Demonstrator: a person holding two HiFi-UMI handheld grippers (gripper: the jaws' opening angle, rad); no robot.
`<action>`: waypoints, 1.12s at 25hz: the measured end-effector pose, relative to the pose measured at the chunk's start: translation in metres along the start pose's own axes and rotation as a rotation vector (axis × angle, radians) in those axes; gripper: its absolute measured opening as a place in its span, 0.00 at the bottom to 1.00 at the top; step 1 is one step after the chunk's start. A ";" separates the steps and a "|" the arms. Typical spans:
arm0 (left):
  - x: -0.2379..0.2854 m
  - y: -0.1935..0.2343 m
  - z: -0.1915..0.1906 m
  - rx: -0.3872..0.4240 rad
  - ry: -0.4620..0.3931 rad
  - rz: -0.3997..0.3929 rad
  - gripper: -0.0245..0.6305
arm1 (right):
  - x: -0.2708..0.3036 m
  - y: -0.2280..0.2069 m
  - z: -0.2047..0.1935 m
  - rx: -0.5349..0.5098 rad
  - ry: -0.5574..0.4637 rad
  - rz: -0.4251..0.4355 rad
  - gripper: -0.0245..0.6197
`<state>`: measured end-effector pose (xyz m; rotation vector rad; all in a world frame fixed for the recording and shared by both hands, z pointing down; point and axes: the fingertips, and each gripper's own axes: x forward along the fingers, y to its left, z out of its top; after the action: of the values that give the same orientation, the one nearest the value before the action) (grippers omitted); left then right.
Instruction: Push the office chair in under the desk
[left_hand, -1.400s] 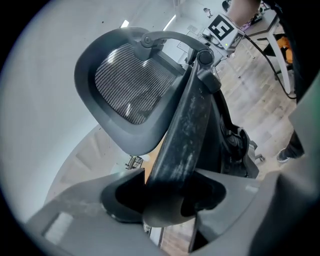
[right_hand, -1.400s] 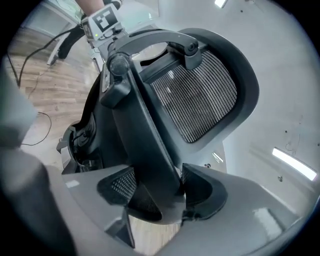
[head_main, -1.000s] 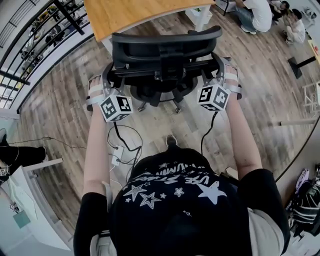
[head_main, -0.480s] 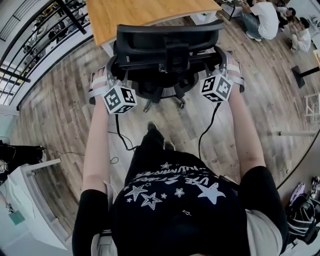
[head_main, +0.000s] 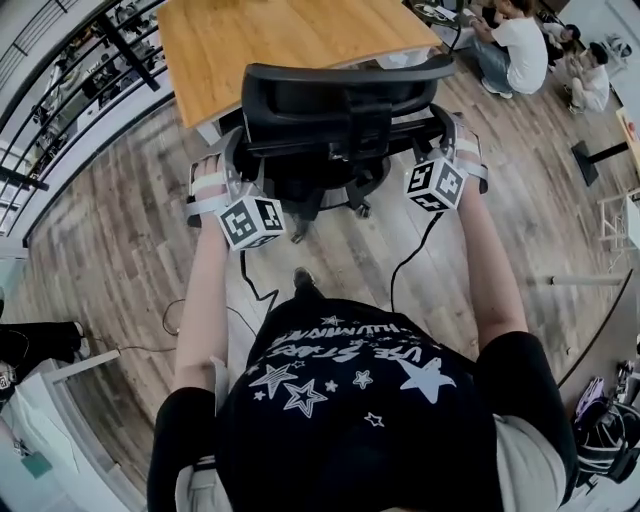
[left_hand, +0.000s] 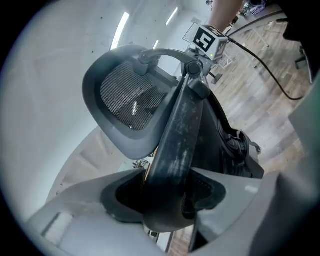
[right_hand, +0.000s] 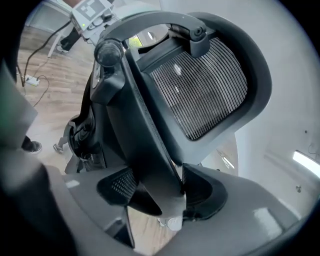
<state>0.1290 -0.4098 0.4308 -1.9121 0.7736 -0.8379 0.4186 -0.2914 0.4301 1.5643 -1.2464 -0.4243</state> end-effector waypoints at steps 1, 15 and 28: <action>0.004 0.000 0.003 -0.015 -0.006 -0.003 0.42 | 0.007 -0.003 -0.003 -0.003 0.015 0.001 0.46; 0.066 0.012 0.048 -0.032 0.018 0.005 0.40 | 0.122 -0.057 -0.026 -0.043 0.103 0.013 0.47; 0.108 0.019 0.041 -0.072 0.204 0.065 0.40 | 0.190 -0.073 -0.009 -0.061 -0.079 0.019 0.47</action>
<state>0.2205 -0.4822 0.4243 -1.8721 0.9954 -0.9875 0.5365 -0.4574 0.4295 1.4957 -1.2961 -0.5118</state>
